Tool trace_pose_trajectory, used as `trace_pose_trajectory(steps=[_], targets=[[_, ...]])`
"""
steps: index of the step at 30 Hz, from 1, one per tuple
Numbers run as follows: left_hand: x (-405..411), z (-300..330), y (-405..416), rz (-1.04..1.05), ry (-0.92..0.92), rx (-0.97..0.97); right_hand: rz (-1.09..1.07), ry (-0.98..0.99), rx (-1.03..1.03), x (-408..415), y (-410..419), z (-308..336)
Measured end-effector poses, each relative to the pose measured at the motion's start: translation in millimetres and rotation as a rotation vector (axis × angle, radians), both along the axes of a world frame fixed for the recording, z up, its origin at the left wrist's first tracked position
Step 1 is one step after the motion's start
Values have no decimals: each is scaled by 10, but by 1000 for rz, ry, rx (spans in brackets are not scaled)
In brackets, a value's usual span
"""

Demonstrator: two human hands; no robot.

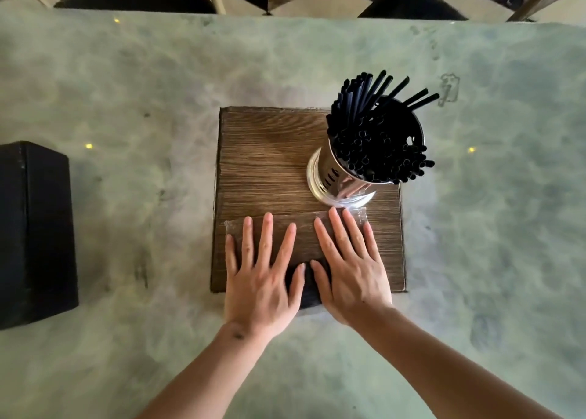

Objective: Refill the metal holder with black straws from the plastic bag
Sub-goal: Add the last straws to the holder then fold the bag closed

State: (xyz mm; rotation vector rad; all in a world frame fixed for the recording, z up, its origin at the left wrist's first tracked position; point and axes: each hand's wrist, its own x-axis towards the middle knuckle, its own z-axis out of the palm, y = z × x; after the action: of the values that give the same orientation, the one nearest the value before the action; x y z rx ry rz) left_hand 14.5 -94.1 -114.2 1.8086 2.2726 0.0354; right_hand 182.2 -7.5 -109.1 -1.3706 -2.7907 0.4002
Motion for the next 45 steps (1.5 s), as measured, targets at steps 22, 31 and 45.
trace_pose_trajectory(steps=[22, 31, 45], targets=[[20, 87, 45, -19, -23, -75, 26, -95, -65, -50, 11, 90], [-292, 533, 275, 213, -229, 75, -665, 125, -239, 404, -17, 501], [-844, 734, 622, 150, -285, -302, -896, 270, -803, 389, -75, 699]])
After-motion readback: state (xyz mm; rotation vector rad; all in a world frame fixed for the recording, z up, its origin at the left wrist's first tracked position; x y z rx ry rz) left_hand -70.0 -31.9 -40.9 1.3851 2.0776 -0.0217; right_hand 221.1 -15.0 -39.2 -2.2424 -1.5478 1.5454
